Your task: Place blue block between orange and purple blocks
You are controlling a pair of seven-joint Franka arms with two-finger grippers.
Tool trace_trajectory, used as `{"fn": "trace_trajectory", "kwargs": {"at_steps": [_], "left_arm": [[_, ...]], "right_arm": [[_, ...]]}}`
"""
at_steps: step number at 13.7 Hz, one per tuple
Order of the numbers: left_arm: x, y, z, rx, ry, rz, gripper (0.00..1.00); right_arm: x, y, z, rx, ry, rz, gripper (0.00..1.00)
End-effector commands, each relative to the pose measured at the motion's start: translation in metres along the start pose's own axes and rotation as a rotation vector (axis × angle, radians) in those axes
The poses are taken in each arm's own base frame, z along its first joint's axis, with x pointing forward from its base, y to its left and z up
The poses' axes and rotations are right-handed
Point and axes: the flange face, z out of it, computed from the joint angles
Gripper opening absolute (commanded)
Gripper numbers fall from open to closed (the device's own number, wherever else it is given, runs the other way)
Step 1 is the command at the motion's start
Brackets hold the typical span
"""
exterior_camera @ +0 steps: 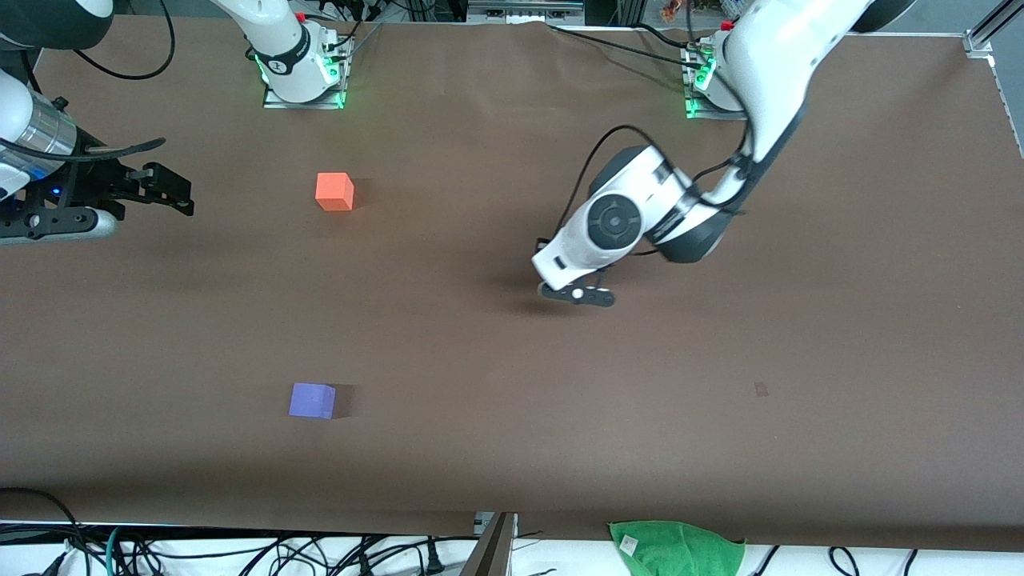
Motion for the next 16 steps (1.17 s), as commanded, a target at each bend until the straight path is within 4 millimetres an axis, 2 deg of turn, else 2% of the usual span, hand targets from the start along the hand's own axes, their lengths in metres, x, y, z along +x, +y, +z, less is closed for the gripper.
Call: {"fn": "trace_trajectory", "kwargs": {"at_steps": [1, 4, 5, 6, 7, 8, 11, 13, 15, 16], "left_arm": [[0.014, 0.017, 0.036, -0.038, 0.022, 0.008, 0.12], [0.006, 0.035, 0.069, -0.031, 0.024, 0.007, 0.13], [0.008, 0.033, 0.070, -0.021, 0.029, -0.002, 0.27], [0.011, 0.028, 0.066, -0.018, 0.034, -0.001, 0.99], [0.010, 0.027, 0.061, -0.014, 0.032, -0.002, 1.00], [0.010, 0.025, 0.046, -0.009, 0.043, -0.006, 1.00], [-0.014, 0.023, -0.036, 0.083, 0.030, 0.001, 1.00], [-0.022, -0.010, -0.106, 0.130, 0.042, -0.043, 1.00], [-0.027, -0.051, -0.164, 0.156, 0.063, -0.107, 1.00], [-0.028, -0.074, -0.187, 0.165, 0.070, -0.135, 1.00]], "right_arm": [[0.001, 0.002, -0.003, 0.006, 0.008, -0.008, 0.99], [0.003, 0.002, -0.003, 0.006, 0.017, -0.004, 0.99], [0.006, 0.003, 0.000, 0.006, 0.021, -0.008, 0.99], [0.009, 0.002, 0.002, 0.007, 0.028, -0.008, 0.99], [0.014, 0.000, 0.004, 0.007, 0.046, -0.012, 0.99], [0.021, -0.003, 0.015, 0.007, 0.036, -0.017, 0.99], [0.024, -0.005, 0.022, 0.016, 0.027, -0.005, 0.99], [0.028, -0.009, 0.029, 0.063, 0.017, 0.004, 0.99], [0.043, -0.013, 0.067, 0.104, -0.050, 0.000, 0.99], [0.045, -0.013, 0.077, 0.104, -0.074, -0.007, 0.99]]}}
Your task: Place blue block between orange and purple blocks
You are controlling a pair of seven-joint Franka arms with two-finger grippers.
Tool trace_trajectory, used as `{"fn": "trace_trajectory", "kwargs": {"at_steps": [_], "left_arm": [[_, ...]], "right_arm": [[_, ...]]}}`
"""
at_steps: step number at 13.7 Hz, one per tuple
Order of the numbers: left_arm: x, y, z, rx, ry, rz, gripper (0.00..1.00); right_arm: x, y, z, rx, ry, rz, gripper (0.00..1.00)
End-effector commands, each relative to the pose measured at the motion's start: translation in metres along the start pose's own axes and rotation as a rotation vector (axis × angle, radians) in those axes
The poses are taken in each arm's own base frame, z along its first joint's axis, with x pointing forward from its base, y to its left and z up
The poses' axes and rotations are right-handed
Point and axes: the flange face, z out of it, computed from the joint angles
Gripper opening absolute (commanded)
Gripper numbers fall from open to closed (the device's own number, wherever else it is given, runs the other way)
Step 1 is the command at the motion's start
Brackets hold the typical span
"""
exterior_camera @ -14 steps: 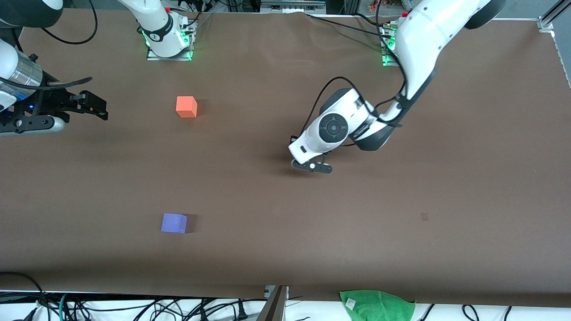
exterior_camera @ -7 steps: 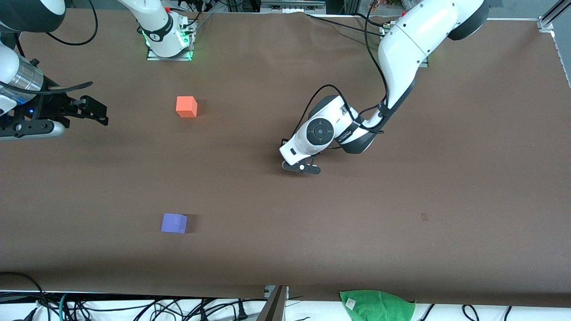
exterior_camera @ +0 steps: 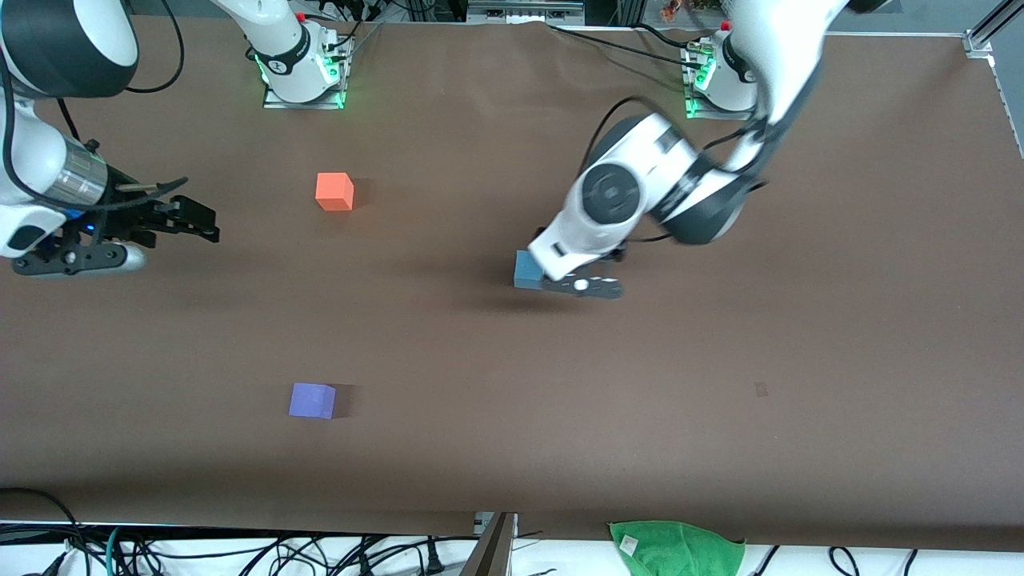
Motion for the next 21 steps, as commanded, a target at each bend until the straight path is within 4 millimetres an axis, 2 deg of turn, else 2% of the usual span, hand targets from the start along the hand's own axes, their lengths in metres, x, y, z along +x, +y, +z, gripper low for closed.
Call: {"fn": "trace_trajectory", "kwargs": {"at_steps": [1, 2, 3, 4, 5, 6, 7, 8, 9, 12, 13, 14, 15, 17, 18, 19, 21], "left_arm": [[-0.002, -0.069, -0.047, 0.041, 0.017, -0.061, 1.00], [-0.003, -0.087, -0.060, 0.049, 0.021, -0.067, 1.00], [-0.006, -0.114, -0.083, 0.056, 0.030, -0.101, 1.00], [-0.010, -0.131, -0.098, 0.061, 0.038, -0.123, 1.00], [-0.016, -0.142, -0.112, 0.066, 0.048, -0.116, 1.00], [-0.020, -0.150, -0.122, 0.068, 0.050, -0.100, 1.00], [-0.022, -0.163, -0.131, 0.069, 0.060, -0.112, 1.00], [-0.021, -0.188, -0.142, 0.066, 0.074, -0.150, 1.00], [-0.020, -0.227, -0.157, 0.048, 0.074, -0.175, 1.00], [-0.024, -0.303, -0.167, 0.050, 0.041, -0.120, 1.00], [-0.029, -0.308, -0.171, 0.053, 0.047, -0.102, 1.00], [-0.037, -0.322, -0.173, 0.068, 0.050, -0.091, 1.00], [-0.051, -0.327, -0.173, 0.065, 0.060, -0.050, 1.00], [-0.064, -0.341, -0.167, 0.026, 0.065, -0.011, 1.00], [-0.069, -0.342, -0.168, 0.024, 0.067, 0.004, 1.00], [-0.075, -0.332, -0.165, 0.027, 0.067, 0.008, 1.00], [-0.076, -0.329, -0.165, 0.036, 0.076, 0.017, 1.00]], "right_arm": [[0.016, -0.002, 0.036, 0.019, -0.063, -0.013, 0.99], [0.021, -0.005, 0.051, 0.017, -0.088, -0.015, 0.99], [0.027, -0.008, 0.069, 0.009, -0.118, -0.022, 0.99], [0.030, -0.009, 0.076, 0.005, -0.120, -0.023, 0.99], [0.037, -0.007, 0.102, 0.004, -0.160, -0.021, 0.99], [0.040, -0.003, 0.107, 0.017, -0.166, -0.034, 0.99], [0.039, -0.010, 0.105, 0.038, -0.160, -0.055, 0.99], [0.039, -0.021, 0.104, 0.053, -0.151, -0.062, 0.99], [0.040, -0.041, 0.105, 0.054, -0.135, -0.061, 0.99], [0.038, -0.120, 0.125, 0.047, -0.096, 0.038, 0.99], [0.037, -0.151, 0.139, 0.039, -0.083, 0.081, 0.99], [0.036, -0.181, 0.149, 0.038, -0.055, 0.132, 0.99], [0.034, -0.207, 0.160, 0.046, -0.034, 0.192, 0.99], [0.022, -0.273, 0.186, 0.092, -0.001, 0.316, 0.99], [0.013, -0.303, 0.199, 0.100, 0.015, 0.362, 0.99], [0.003, -0.331, 0.215, 0.104, 0.027, 0.405, 0.99], [-0.018, -0.380, 0.248, 0.117, 0.056, 0.446, 0.99]]}}
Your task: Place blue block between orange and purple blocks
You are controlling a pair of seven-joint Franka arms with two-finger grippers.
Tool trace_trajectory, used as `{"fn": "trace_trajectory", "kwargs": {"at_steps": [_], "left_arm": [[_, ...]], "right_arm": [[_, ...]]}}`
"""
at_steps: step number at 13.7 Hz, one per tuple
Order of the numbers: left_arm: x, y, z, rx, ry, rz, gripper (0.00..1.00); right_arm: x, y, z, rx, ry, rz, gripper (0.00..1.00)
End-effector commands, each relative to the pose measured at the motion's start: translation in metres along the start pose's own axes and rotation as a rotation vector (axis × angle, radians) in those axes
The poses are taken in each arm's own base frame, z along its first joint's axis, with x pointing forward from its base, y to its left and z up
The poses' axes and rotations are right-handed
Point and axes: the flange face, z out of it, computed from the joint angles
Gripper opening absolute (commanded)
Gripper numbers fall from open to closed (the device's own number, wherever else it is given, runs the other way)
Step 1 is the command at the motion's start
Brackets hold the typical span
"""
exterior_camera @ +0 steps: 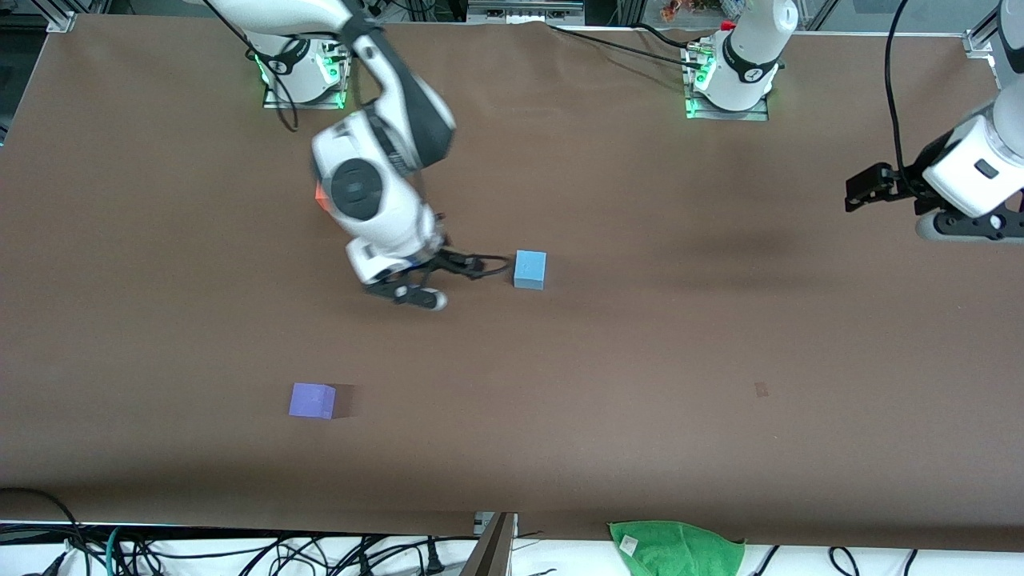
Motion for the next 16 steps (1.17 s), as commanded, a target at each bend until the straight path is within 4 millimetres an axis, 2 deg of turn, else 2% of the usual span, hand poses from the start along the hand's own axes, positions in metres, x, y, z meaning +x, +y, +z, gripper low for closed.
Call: {"fn": "trace_trajectory", "kwargs": {"at_steps": [1, 2, 5, 9, 12, 16], "left_arm": [[-0.012, 0.005, 0.003, -0.001, 0.006, 0.031, 1.00], [-0.008, 0.002, 0.003, -0.002, 0.006, 0.028, 1.00], [-0.008, 0.001, 0.002, -0.003, 0.004, 0.033, 1.00], [-0.007, 0.000, 0.000, -0.003, 0.002, 0.033, 1.00], [-0.006, -0.001, 0.002, -0.004, -0.011, 0.031, 1.00], [-0.006, -0.002, 0.001, -0.004, -0.010, 0.033, 1.00]], "right_arm": [[-0.038, -0.035, 0.041, 0.028, 0.033, 0.063, 0.99], [-0.049, -0.043, 0.057, 0.028, 0.047, 0.064, 0.99], [-0.065, -0.051, 0.096, 0.017, 0.086, 0.081, 0.99], [-0.084, -0.059, 0.127, 0.005, 0.139, 0.051, 0.99], [-0.092, -0.061, 0.143, -0.012, 0.160, 0.040, 0.99], [-0.098, -0.063, 0.151, -0.017, 0.180, 0.005, 0.99]]}}
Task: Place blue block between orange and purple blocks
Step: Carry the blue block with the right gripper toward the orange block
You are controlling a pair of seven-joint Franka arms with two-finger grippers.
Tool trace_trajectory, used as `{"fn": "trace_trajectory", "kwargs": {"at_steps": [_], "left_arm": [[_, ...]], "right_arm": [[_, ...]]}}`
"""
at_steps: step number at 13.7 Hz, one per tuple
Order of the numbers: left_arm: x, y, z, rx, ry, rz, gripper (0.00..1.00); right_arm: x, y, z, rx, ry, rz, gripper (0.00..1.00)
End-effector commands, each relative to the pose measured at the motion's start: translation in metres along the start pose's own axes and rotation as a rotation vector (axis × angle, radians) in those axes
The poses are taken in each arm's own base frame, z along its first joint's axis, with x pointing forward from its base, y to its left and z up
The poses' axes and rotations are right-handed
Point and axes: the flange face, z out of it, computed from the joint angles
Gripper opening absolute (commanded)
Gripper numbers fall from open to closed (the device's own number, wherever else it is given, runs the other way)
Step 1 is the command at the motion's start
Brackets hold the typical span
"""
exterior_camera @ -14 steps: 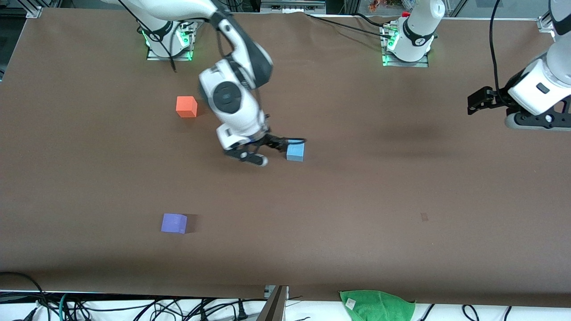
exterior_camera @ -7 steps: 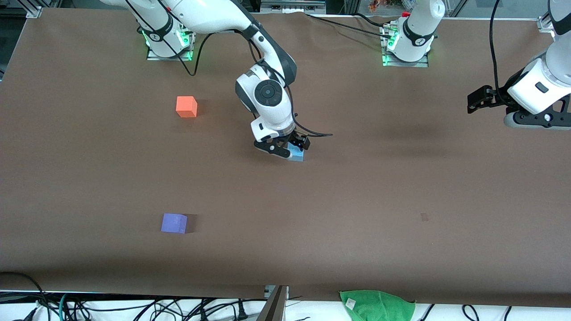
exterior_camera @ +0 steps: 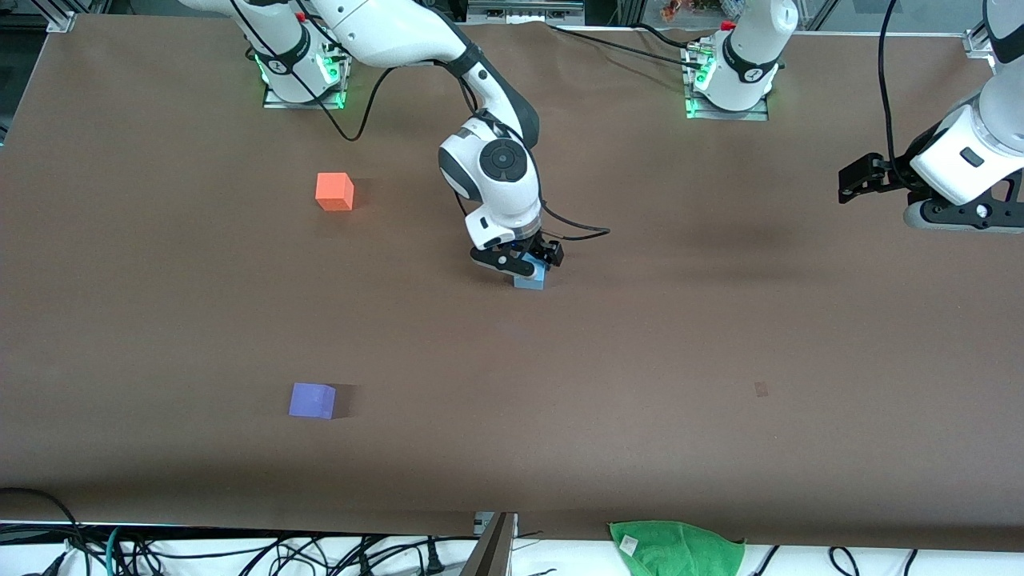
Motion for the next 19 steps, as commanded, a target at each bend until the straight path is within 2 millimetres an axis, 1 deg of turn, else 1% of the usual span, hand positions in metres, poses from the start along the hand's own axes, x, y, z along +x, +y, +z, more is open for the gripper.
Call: {"fn": "trace_trajectory", "kwargs": {"at_steps": [1, 3, 4, 6, 7, 9, 11, 12, 13, 14, 15, 16, 18, 19], "left_arm": [[-0.001, -0.002, -0.002, -0.006, -0.002, 0.023, 1.00], [0.000, -0.002, -0.002, -0.006, -0.001, 0.023, 1.00], [0.000, -0.003, -0.003, -0.007, 0.001, 0.022, 1.00], [0.000, -0.002, 0.001, -0.014, -0.007, 0.024, 1.00], [0.004, 0.000, 0.005, -0.021, -0.014, 0.026, 1.00], [0.006, 0.010, 0.006, -0.019, -0.012, 0.042, 1.00], [0.011, 0.010, 0.011, -0.019, -0.012, 0.043, 1.00], [0.013, 0.011, 0.012, -0.014, -0.003, 0.045, 1.00], [0.013, 0.015, 0.011, -0.009, -0.001, 0.053, 1.00], [0.013, 0.023, 0.010, -0.004, 0.002, 0.059, 1.00], [0.014, 0.024, 0.011, -0.003, 0.002, 0.059, 1.00], [0.014, 0.025, 0.007, -0.003, 0.010, 0.060, 1.00], [0.015, 0.026, 0.007, -0.004, 0.008, 0.060, 1.00], [0.014, 0.027, 0.005, -0.004, 0.010, 0.062, 1.00]], "right_arm": [[-0.003, -0.004, 0.003, -0.003, 0.034, -0.015, 0.99], [-0.002, -0.004, 0.003, -0.005, 0.037, -0.020, 0.98], [-0.002, -0.004, 0.004, -0.007, 0.042, -0.027, 0.94], [-0.002, -0.004, 0.004, -0.005, 0.042, -0.035, 0.83], [-0.001, -0.004, 0.003, -0.004, 0.043, -0.036, 0.75], [0.000, -0.004, 0.003, -0.005, 0.044, -0.045, 0.64], [0.009, -0.002, -0.005, -0.005, 0.047, -0.065, 0.62], [0.013, -0.004, -0.016, 0.005, 0.055, -0.068, 0.62], [0.022, 0.002, -0.020, -0.026, 0.051, -0.089, 0.62], [0.028, 0.005, -0.034, -0.043, 0.040, -0.131, 0.62], [0.043, 0.013, -0.046, -0.066, 0.033, -0.144, 0.62], [0.059, 0.023, -0.061, -0.092, 0.023, -0.155, 0.63], [0.097, 0.055, -0.090, -0.152, -0.026, -0.210, 0.64], [0.113, 0.075, -0.099, -0.162, -0.043, -0.248, 0.64]]}}
